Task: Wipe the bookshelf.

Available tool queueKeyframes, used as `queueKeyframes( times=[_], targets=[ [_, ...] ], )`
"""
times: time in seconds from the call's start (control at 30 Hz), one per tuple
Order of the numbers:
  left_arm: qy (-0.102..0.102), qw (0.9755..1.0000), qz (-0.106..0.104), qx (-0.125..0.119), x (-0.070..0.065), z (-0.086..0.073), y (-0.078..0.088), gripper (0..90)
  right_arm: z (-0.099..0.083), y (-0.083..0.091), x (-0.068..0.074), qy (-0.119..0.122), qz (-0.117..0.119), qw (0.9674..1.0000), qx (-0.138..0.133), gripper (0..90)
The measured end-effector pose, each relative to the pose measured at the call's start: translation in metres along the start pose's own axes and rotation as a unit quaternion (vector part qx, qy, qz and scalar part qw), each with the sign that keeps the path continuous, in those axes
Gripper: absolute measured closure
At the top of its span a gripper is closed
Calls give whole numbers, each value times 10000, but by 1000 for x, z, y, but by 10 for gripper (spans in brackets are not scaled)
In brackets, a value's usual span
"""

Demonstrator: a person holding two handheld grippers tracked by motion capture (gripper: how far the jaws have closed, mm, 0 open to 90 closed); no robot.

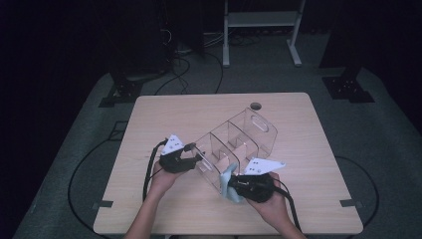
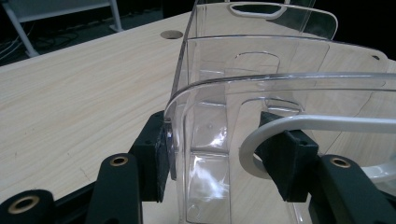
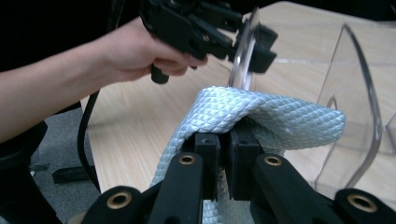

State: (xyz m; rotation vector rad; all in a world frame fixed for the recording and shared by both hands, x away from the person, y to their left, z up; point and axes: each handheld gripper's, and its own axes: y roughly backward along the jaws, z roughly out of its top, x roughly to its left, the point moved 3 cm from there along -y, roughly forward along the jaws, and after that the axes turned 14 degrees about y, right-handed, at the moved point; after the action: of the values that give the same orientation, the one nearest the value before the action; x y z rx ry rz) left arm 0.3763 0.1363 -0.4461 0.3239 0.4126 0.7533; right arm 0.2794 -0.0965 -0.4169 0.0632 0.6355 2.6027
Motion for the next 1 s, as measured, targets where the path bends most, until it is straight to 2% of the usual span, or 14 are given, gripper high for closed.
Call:
queueKeyframes(
  times=[0.13, 0.17, 0.27, 0.37, 0.47, 0.6, 0.67, 0.77, 1.0],
  targets=[
    [-22, 10000, 7, 13, -1, 0, 0, 464, 3, -2, 2, 74, 9, 9999, 82, 845],
    [-20, 10000, 10, 12, -1, 0, 0, 464, -1, -7, 4, 93, 10, 9997, 212, 846],
    [-21, 10000, 10, 5, -1, 0, 0, 464, -8, -12, 6, 98, 13, 9994, 346, 846],
    [-17, 10000, 11, 5, -1, 0, 0, 464, -20, -20, 4, -10, 95, 9989, 450, 846],
    [-1, 10000, 1, 1, 0, 0, 0, 464, -22, -21, 4, -52, 94, 9989, 457, 846],
    [0, 10000, -9, -5, 0, 0, 0, 464, -11, -13, 3, 39, 21, 9996, 296, 846],
    [-34, 10000, 1, 3, -1, 0, 0, 464, -11, -13, 2, 48, 43, 9995, 300, 846],
    [-36, 10000, 3, -3, -1, 0, -1, 464, -19, -18, 2, -39, 114, 9992, 372, 845],
    [-59, 10000, -3, -16, -1, -1, -1, 463, -49, -39, 4, -189, 231, 9966, 762, 845]
  ],
)
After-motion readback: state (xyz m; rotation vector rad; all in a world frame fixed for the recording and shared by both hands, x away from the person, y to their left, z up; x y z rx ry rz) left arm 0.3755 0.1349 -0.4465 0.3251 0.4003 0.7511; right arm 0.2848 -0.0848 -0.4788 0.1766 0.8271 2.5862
